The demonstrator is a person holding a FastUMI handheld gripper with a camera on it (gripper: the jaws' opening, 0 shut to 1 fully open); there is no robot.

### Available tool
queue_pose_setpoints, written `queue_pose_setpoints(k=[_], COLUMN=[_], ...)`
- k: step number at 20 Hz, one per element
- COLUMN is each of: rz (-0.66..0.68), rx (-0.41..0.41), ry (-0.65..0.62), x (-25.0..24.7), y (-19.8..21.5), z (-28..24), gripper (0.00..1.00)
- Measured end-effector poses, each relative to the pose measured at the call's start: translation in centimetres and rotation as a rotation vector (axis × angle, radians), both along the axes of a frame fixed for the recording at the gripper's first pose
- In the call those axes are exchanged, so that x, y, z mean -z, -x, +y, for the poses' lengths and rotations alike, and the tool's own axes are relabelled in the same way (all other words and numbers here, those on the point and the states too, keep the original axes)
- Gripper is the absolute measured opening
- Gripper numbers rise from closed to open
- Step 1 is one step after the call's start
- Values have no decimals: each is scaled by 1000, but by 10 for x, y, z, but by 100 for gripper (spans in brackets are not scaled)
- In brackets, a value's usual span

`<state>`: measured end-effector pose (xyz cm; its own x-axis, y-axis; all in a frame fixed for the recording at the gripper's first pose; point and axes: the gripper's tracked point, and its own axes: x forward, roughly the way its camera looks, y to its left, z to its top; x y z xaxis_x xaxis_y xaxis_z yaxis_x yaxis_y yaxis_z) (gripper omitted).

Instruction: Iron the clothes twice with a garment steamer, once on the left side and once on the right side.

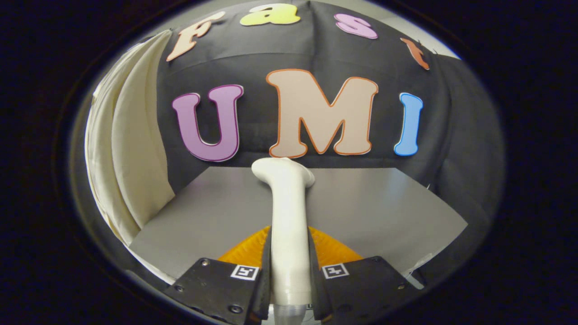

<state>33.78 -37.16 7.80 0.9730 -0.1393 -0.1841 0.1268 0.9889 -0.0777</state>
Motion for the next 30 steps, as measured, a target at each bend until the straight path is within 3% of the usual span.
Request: queue_pose_setpoints(k=[3,8,16,24,30], rz=[11,-90,-173,-234,-285], rx=[-19,-81,-89,-23,87], ry=[-31,-34,-111,-112,-138], x=[2,-17,-52,-72,-80], y=[8,42,100,168,203], z=[8,38,90,205,276], gripper=[35,33,33,33,33])
